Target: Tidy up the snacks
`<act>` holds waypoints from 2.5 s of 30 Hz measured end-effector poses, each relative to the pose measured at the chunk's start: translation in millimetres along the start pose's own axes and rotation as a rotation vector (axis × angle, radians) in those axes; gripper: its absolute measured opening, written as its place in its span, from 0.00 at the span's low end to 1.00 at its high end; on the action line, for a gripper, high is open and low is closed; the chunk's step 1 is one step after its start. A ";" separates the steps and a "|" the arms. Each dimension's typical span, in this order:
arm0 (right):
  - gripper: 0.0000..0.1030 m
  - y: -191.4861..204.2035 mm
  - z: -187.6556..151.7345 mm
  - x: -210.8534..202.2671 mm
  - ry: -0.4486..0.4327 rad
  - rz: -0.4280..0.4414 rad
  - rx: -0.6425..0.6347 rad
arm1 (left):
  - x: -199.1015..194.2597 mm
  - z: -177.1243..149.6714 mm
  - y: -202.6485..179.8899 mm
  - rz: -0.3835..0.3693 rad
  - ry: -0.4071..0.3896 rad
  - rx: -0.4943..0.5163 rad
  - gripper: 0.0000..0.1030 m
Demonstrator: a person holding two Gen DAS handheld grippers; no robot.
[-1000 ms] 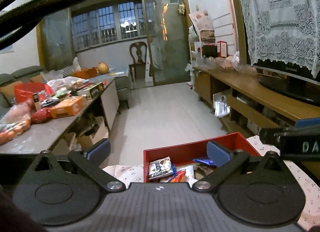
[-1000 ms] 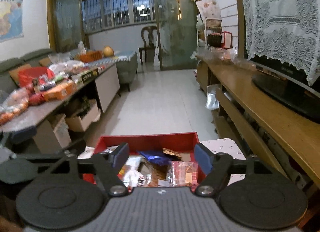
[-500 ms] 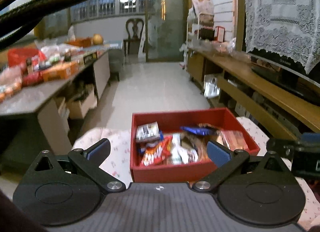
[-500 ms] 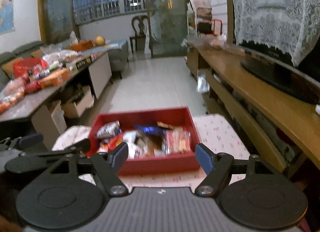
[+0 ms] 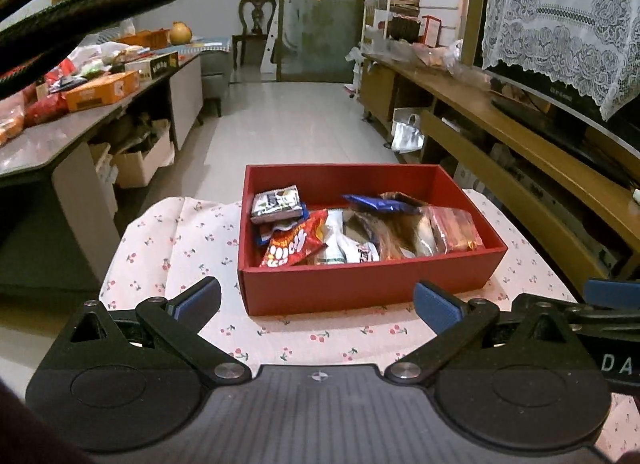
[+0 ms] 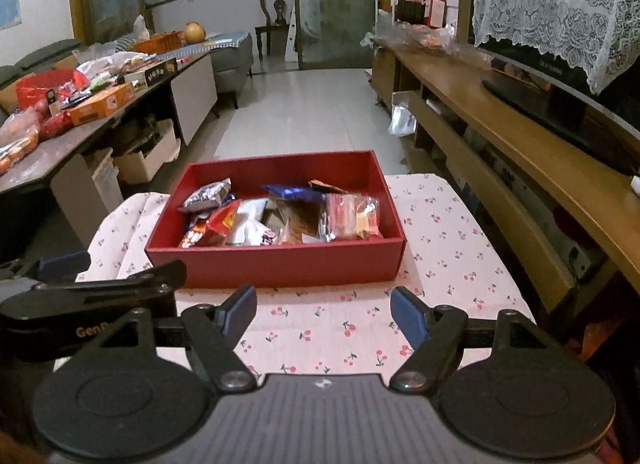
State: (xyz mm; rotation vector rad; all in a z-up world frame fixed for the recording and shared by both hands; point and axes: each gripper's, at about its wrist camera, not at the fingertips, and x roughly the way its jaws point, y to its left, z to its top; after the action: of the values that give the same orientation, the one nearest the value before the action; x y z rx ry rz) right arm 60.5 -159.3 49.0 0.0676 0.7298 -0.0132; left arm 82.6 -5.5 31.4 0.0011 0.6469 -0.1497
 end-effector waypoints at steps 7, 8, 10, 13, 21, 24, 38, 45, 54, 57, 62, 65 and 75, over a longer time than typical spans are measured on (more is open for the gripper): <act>0.69 -3.8 -3.6 3.9 0.021 -0.016 0.006 | 2.0 -3.9 -2.4 -0.006 0.019 0.003 1.00; 0.69 -3.3 -4.4 4.4 0.024 -0.018 0.003 | 2.6 -4.0 -2.9 -0.006 0.024 0.007 1.00; 0.69 -2.9 -5.2 5.8 0.029 -0.022 -0.001 | 3.3 -4.8 -3.5 -0.004 0.032 0.013 1.00; 0.69 -3.2 -7.4 7.3 0.040 -0.021 -0.005 | 4.0 -6.4 -4.7 0.002 0.042 0.020 1.00; 0.69 -5.2 -9.5 9.5 0.052 -0.013 -0.005 | 2.9 -7.3 -6.7 0.015 0.064 0.038 1.00; 0.69 -5.3 -9.7 9.8 0.054 -0.011 -0.003 | 2.7 -7.4 -6.0 0.021 0.073 0.029 1.00; 0.69 -4.2 -16.0 16.1 0.086 -0.007 -0.004 | 3.5 -10.9 -10.3 0.086 0.132 0.038 1.00; 0.69 -3.4 -24.5 21.0 0.122 -0.008 -0.014 | 9.0 -20.3 -6.5 0.073 0.191 0.022 1.00; 0.68 -2.8 -38.4 22.9 0.166 -0.021 -0.026 | 12.5 -35.8 -7.5 0.067 0.264 0.009 1.00; 0.68 -3.7 -42.4 22.7 0.179 -0.024 -0.023 | 12.7 -39.6 -7.6 0.066 0.282 0.004 1.00; 0.68 -5.6 -49.2 22.1 0.201 -0.027 -0.017 | 13.3 -46.8 -7.3 0.056 0.317 -0.008 1.00; 0.68 -6.4 -52.0 20.7 0.208 -0.028 -0.012 | 13.2 -49.3 -8.0 0.051 0.332 -0.012 1.00; 0.68 -7.8 -61.3 16.8 0.235 -0.033 -0.006 | 9.2 -58.4 -10.7 0.055 0.362 -0.005 1.00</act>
State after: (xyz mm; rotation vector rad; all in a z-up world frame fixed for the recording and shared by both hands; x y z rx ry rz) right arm 32.0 -162.8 -8.1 0.0522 0.9658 -0.0353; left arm 53.3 -14.5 -20.2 0.0418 1.0078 -0.0948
